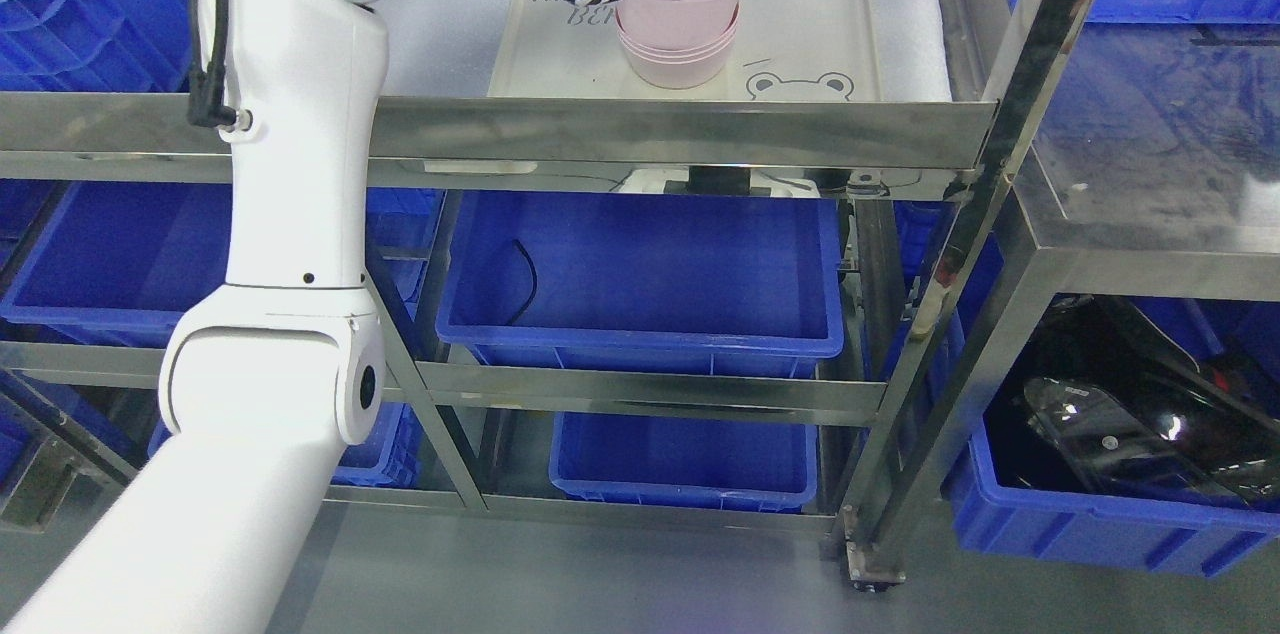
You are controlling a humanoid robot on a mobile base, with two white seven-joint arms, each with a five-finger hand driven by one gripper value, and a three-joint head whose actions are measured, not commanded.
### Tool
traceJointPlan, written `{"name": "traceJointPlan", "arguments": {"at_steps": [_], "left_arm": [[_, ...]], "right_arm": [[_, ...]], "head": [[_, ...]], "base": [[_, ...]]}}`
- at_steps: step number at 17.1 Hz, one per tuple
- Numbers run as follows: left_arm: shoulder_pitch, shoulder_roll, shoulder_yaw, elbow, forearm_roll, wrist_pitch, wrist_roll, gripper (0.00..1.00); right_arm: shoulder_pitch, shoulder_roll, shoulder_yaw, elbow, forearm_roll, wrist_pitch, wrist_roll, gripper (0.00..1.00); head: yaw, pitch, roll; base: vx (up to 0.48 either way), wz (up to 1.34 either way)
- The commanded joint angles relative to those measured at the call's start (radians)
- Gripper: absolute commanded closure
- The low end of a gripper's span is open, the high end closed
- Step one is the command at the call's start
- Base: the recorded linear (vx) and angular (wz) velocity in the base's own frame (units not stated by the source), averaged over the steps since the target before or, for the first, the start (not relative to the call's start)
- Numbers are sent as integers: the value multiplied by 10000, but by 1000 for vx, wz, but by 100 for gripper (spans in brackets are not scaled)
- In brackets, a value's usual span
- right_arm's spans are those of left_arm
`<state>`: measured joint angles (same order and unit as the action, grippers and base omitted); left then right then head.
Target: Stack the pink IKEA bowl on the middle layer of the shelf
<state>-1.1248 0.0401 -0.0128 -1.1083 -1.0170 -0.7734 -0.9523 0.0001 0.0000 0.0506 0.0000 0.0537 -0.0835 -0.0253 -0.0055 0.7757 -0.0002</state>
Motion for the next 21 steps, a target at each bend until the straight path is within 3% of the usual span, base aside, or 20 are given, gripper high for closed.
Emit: {"name": "traceJointPlan", "arguments": {"at_steps": [1,5,8,11,14,17,21], "left_arm": [[-242,-227,911,-1278,2690,1529,-323,31],[874,-227,-1353,-2779,6068,3312,-326,23],[2345,-227,-3882,-3672,6489,3393,956,11],[3590,-227,-5880,-3812,6382,3133,1592,11],[4221,-227,-6161,-3812,6274,2382,1577,11],[5996,-227,-6070,-3781,6259,1601,1531,10],[8252,-227,-4755,-3568,6243,985,1622,10]], "right_arm": [[229,-175,0,-175,0,7,-8,0],[229,-175,0,-175,0,7,-8,0],[229,-175,0,-175,0,7,-8,0],[229,-175,0,-175,0,7,-8,0],[229,-175,0,-175,0,7,-8,0],[229,-175,0,-175,0,7,-8,0],[229,-175,0,-175,0,7,-8,0]], "head": [[0,0,0],[0,0,0],[0,0,0],[0,-1,0],[0,0,0],[0,-1,0],[0,0,0]], "base": [[0,0],[0,0],[0,0],[0,0],[0,0],[0,0],[0,0]]}}
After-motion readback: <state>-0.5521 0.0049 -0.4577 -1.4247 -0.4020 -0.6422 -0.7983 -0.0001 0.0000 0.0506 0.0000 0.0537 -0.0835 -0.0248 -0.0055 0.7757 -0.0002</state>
